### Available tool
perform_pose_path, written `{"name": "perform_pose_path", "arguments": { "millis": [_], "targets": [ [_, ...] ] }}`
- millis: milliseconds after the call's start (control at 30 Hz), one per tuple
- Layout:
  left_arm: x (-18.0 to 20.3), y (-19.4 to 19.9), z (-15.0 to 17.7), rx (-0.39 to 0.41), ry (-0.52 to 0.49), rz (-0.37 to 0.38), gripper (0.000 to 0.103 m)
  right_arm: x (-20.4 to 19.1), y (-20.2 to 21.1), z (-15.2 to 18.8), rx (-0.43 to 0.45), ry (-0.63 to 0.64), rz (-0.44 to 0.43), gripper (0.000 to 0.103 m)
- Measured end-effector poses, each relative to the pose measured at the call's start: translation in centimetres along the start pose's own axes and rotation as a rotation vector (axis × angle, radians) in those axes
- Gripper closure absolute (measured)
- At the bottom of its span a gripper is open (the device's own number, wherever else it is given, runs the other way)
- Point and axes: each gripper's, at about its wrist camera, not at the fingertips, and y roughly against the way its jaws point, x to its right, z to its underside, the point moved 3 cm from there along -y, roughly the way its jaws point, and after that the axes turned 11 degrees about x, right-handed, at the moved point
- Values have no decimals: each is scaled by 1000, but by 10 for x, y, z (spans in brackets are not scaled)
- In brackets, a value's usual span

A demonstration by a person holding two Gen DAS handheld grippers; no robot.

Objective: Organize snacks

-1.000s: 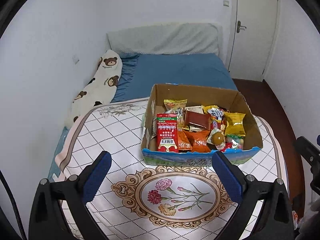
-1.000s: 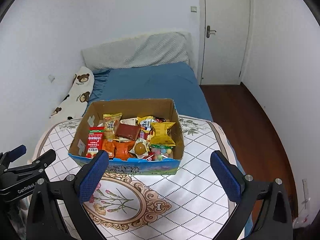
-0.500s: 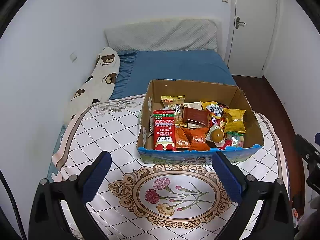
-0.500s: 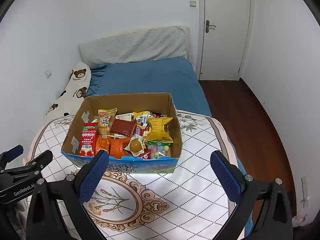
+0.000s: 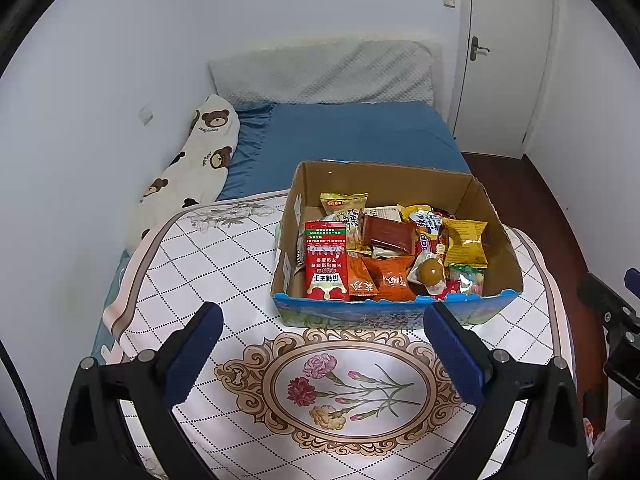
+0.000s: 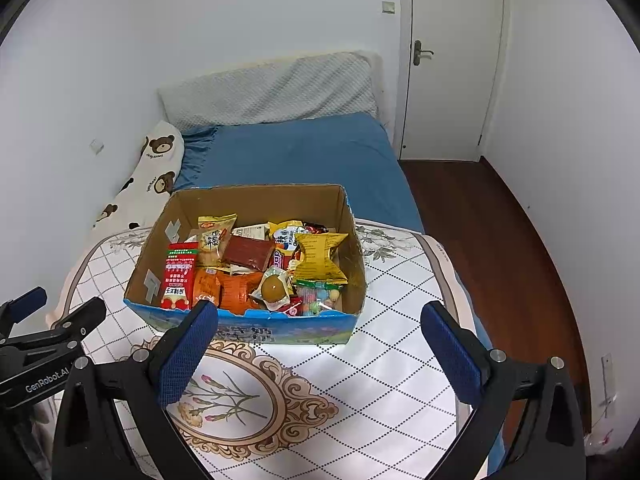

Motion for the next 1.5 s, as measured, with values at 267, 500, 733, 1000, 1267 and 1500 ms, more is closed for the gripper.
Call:
{"name": "perform_pose_path", "arguments": {
  "millis": [267, 500, 733, 1000, 1267, 1500],
  "targets": [
    [0, 5, -2, 5, 8, 9, 0, -4, 4, 0, 0, 11, -7, 0],
    [2, 7, -5, 18, 8, 14, 0, -5, 5, 0, 0, 8, -7, 0],
    [3, 10, -6, 22, 5, 16, 0, -5, 7, -1, 3, 5, -8, 0],
    [4, 10, -6, 23, 4, 16, 0, -4, 8, -1, 1, 4, -8, 0],
    [5, 11, -7, 24, 3, 19, 0, -3, 9, -1, 1, 1, -7, 0],
    [6, 13, -6, 27, -2, 23, 0, -3, 9, 0, 0, 0, -6, 0]
  ]
}}
